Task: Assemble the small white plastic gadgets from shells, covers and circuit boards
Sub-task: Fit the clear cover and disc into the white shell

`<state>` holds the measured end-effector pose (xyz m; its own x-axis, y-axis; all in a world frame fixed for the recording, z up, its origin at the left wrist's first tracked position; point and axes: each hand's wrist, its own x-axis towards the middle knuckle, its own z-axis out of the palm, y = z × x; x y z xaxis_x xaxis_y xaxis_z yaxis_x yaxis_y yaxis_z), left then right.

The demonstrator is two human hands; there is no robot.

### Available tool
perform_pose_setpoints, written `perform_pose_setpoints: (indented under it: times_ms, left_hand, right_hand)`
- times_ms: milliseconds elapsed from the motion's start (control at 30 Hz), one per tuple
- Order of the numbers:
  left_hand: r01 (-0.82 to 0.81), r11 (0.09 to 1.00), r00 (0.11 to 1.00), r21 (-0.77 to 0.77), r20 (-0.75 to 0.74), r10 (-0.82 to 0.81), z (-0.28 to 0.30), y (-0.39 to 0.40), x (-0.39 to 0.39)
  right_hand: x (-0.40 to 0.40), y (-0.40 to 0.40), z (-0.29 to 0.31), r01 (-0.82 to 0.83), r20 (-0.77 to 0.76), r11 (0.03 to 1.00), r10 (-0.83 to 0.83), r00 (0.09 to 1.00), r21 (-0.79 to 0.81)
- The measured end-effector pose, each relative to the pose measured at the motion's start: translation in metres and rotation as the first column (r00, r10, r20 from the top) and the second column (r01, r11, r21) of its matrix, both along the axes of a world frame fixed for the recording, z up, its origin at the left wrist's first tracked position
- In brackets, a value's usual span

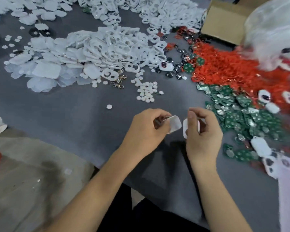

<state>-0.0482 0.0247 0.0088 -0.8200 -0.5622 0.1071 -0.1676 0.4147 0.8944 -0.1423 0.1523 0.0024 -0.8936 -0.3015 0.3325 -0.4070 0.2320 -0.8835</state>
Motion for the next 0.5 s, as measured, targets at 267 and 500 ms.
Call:
perform_pose_setpoints:
  times_ms: [267, 500]
  left_hand:
    - [0.288, 0.954, 0.878, -0.086, 0.422, -0.227, 0.014, 0.027, 0.006]
    - [0.224, 0.952, 0.904, -0.210, 0.410, -0.122, 0.016, 0.017, 0.015]
  right_hand:
    - [0.014, 0.061, -0.012, 0.002, -0.010, 0.981, 0.000, 1.000, 0.193]
    - [0.012, 0.051, -0.010, -0.132, -0.134, 0.909, 0.199, 0.971, 0.396]
